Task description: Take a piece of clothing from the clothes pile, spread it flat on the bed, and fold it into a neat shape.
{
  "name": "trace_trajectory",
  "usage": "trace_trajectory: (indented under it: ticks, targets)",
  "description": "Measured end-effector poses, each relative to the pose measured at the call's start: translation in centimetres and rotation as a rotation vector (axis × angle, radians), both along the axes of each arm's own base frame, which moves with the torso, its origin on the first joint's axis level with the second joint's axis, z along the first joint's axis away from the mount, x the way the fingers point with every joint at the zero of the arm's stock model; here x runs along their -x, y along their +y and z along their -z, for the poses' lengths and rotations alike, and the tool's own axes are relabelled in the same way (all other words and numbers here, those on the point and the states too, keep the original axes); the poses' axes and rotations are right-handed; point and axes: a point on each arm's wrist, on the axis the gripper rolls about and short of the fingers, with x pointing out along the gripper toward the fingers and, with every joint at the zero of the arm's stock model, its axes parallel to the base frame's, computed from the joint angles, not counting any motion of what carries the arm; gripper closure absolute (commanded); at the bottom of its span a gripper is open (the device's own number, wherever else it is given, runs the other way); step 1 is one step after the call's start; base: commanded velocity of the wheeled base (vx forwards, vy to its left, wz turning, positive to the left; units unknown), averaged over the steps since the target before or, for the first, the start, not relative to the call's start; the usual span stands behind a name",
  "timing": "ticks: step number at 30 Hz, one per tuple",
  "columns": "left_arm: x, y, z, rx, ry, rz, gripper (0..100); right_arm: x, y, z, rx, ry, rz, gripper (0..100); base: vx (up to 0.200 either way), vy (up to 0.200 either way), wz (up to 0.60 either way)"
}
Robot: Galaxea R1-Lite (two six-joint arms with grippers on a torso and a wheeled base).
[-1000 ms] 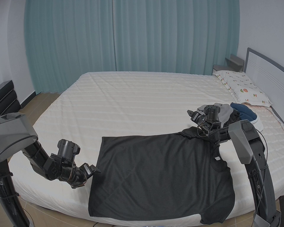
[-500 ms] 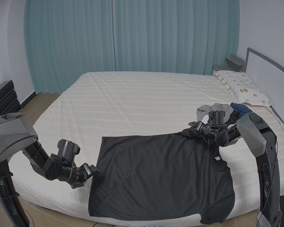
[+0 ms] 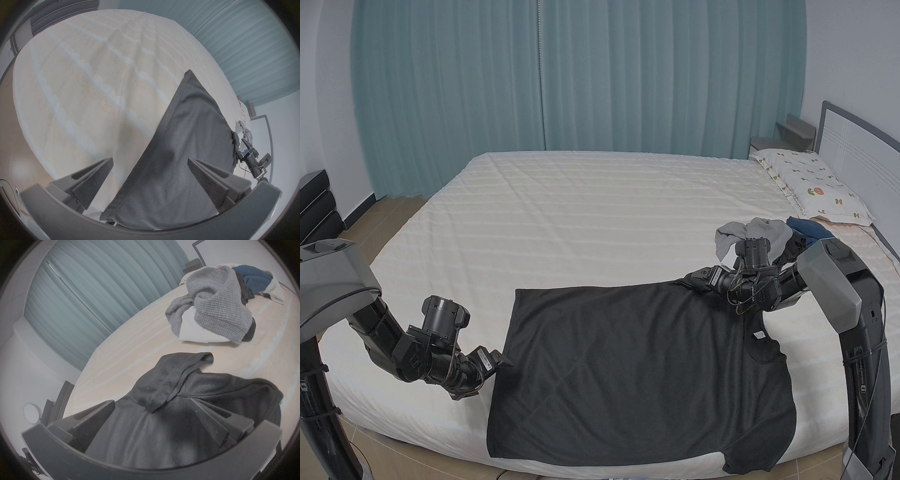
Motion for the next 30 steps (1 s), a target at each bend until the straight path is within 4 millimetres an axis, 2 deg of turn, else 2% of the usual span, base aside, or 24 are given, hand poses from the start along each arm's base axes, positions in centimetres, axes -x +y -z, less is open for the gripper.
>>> trace_trajectory:
  ticks: [4, 9, 15, 24, 30]
  targets:
    - [0.0, 0.0, 0.2, -0.001, 0.005, 0.001, 0, -0.8, -0.1, 0.5, 0.014, 0.011, 0.023, 0, 0.0, 0.0, 0.0]
    - [0.0, 0.0, 0.3, -0.002, 0.007, 0.002, 0, -2.9, -0.4, 0.1, 0.032, -0.049, 0.103, 0, 0.0, 0.0, 0.0]
    - [-0.1, 0.0, 0.3, -0.003, 0.01, 0.003, 0, -4.7, -1.3, -0.4, -0.048, -0.128, 0.229, 0, 0.0, 0.0, 0.0]
    - [-0.1, 0.0, 0.4, -0.004, 0.01, 0.001, 0, -5.3, -6.0, 1.7, 0.005, -0.121, 0.322, 0, 0.0, 0.0, 0.0]
    - [-0.1, 0.0, 0.4, -0.004, 0.01, 0.0, 0, -5.3, -7.2, 1.7, 0.014, -0.122, 0.359, 0, 0.0, 0.0, 0.0]
